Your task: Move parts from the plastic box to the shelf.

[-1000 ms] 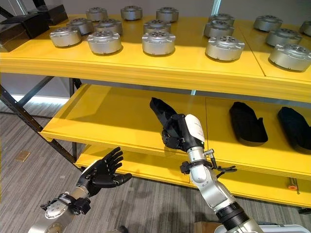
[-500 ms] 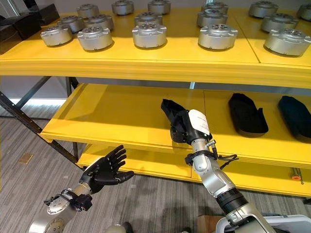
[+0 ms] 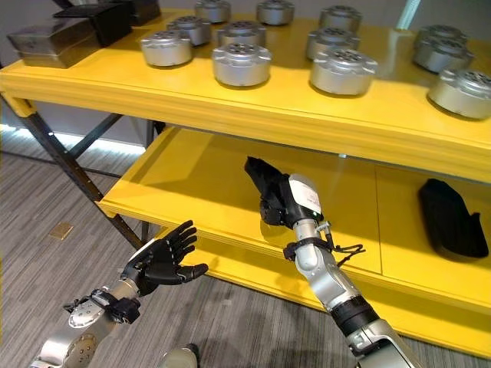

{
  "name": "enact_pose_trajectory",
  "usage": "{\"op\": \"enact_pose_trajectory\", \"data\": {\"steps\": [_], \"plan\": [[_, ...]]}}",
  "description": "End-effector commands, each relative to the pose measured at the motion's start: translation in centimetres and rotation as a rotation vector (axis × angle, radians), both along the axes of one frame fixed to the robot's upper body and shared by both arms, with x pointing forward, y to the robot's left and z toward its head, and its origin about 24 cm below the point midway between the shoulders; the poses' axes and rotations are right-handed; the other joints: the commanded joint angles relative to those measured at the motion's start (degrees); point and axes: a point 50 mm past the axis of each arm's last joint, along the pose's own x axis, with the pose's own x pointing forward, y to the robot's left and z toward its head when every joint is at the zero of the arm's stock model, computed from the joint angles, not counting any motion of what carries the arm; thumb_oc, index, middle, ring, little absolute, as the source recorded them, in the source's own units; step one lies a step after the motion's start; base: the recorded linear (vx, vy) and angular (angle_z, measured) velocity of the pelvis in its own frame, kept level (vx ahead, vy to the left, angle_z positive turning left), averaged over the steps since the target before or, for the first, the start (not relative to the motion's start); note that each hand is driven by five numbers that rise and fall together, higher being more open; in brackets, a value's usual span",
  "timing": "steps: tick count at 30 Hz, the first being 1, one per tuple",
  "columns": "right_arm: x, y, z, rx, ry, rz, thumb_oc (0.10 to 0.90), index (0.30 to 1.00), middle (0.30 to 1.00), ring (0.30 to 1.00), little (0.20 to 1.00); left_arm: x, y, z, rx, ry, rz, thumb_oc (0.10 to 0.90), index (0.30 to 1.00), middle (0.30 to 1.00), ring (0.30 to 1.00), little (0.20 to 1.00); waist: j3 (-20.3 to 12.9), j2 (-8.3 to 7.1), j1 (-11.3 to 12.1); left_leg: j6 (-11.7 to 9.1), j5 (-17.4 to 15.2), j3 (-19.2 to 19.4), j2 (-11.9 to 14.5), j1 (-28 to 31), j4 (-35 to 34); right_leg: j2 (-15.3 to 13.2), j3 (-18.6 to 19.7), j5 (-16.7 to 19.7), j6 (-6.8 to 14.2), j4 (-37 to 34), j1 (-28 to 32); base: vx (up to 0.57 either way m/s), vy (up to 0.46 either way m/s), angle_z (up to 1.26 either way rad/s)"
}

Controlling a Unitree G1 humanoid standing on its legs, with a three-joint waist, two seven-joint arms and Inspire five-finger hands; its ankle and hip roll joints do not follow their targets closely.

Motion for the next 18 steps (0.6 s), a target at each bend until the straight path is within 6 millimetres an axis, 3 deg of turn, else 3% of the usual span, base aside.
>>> {"op": "enact_pose_trajectory", "data": {"steps": [1, 3, 6, 8, 9, 10, 11, 12, 13, 14, 18], "plan": [[1.7, 0.6, 7.6, -0.041, -0.35, -0.035, 0.4, 0.3, 0.3, 0.3, 0.3, 0.7, -1.3, 3.9, -0.051, -0.22, -0.096, 0.9, 1.0, 1.0, 1.0, 1.0, -4.33, 0.8, 2.04, 6.44, -3.53, -3.17, -3.16, -1.42, 1.77, 3.29, -3.02, -12.37, 0.84, 13.68, -2.21, 0.04, 0.204, -0.12], [1.8, 0.9, 7.6, -0.049, -0.353, -0.036, 0.4, 0.3, 0.3, 0.3, 0.3, 0.5, -1.6, 3.8, -0.05, -0.217, -0.12, 0.9, 1.0, 1.0, 1.0, 1.0, -3.72, 0.77, 2.16, 7.73, -4.52, -2.43, -3.98, -0.23, 1.11, 1.72, -3.84, -10.15, 1.37, 18.6, -4.77, 0.06, 0.177, -0.23], [1.9, 1.0, 8.0, -0.078, -0.375, -0.014, 0.4, 0.3, 0.3, 0.3, 0.3, 0.5, -1.8, 3.6, -0.042, -0.211, -0.127, 0.9, 1.0, 1.0, 1.0, 1.0, -2.97, 0.18, 0.93, 8.21, -5.5, -2.21, -4.99, 0.45, 0.58, 4.47, -0.72, -9.0, 1.72, 17.76, -7.6, 0.08, 0.003, -0.44], [1.7, 0.8, 8.4, -0.098, -0.398, -0.015, 0.4, 0.3, 0.3, 0.3, 0.3, 0.7, -1.9, 3.7, -0.051, -0.205, -0.118, 0.9, 1.0, 1.0, 1.0, 1.0, -2.66, -0.76, -0.32, 7.76, -6.07, -2.8, -5.48, 0.36, 0.55, 5.93, 2.25, -6.16, 1.98, 9.68, -8.5, 0.11, -0.18, -0.19], [1.6, 0.7, 8.8, -0.103, -0.416, -0.019, 0.4, 0.3, 0.3, 0.3, 0.3, 0.8, -2.1, 3.8, -0.047, -0.21, -0.11, 0.9, 1.0, 1.0, 1.0, 1.0, -2.62, -1.34, -0.98, 7.17, -6.62, -2.68, -5.36, 0.39, 0.57, 5.26, 3.19, -3.68, 2.66, 3.86, -8.55, 0.13, -0.253, 0.02], [1.7, 0.6, 9.3, -0.103, -0.43, -0.018, 0.4, 0.3, 0.3, 0.3, 0.3, 0.9, -2.3, 3.9, -0.05, -0.219, -0.102, 0.9, 1.0, 1.0, 1.0, 1.0, -2.34, -2.05, -1.16, 6.93, -7.59, -2.41, -5.42, 0.75, 0.79, 2.97, 3.41, 1.25, 3.96, 0.65, -9.56, 0.14, -0.292, 0.07], [1.8, 0.6, 9.6, -0.101, -0.439, -0.02, 0.4, 0.3, 0.3, 0.3, 0.3, 1.0, -2.4, 4.1, -0.049, -0.227, -0.099, 0.9, 1.0, 1.0, 1.0, 1.0, -2.15, -2.11, -1.47, 6.75, -8.4, -2.41, -5.04, 1.01, 0.94, 1.47, 4.19, 3.21, 4.78, 0.58, -10.52, 0.17, -0.298, 0.14], [1.9, -0.2, 9.9, -0.1, -0.443, -0.04, 0.4, 0.3, 0.3, 0.3, 0.3, 1.3, -2.3, 4.3, -0.045, -0.229, -0.1, 0.9, 1.0, 1.0, 1.0, 1.0, -2.21, -1.97, -1.82, 6.11, -8.81, -2.96, -3.86, 0.24, 2.01, 2.31, 5.95, 0.3, 5.04, -1.51, -9.96, 0.15, -0.216, 0.08], [1.9, -0.4, 9.9, -0.1, -0.443, -0.043, 0.4, 0.3, 0.3, 0.3, 0.3, 1.3, -2.3, 4.3, -0.044, -0.228, -0.101, 0.9, 1.0, 1.0, 1.0, 1.0, -2.28, -1.99, -1.87, 6.06, -8.82, -3.07, -3.75, 0.05, 2.2, 2.45, 6.0, 0.23, 5.03, -1.81, -9.84, 0.2, -0.286, 0.14], [2.0, -1.4, 10.1, -0.092, -0.437, -0.064, 0.4, 0.3, 0.3, 0.3, 0.3, 1.3, -2.2, 4.1, -0.053, -0.219, -0.086, 0.9, 1.0, 1.0, 1.0, 1.0, -2.58, -2.03, -1.87, 5.63, -8.25, -2.77, -2.94, -0.49, 2.77, 3.54, 5.39, -0.92, 4.64, -3.09, -8.37, 0.11, -0.194, 0.13], [2.1, -2.0, 10.5, -0.094, -0.419, -0.085, 0.4, 0.3, 0.3, 0.3, 0.3, 1.1, -2.2, 4.1, -0.095, -0.202, -0.075, 0.9, 1.0, 1.0, 1.0, 1.0, -3.12, -1.75, -1.66, 4.04, -7.01, -0.76, -1.49, -0.99, 2.92, 5.6, 2.61, -3.55, 4.12, -4.35, -6.14, 0.15, -0.198, -0.02]]}}
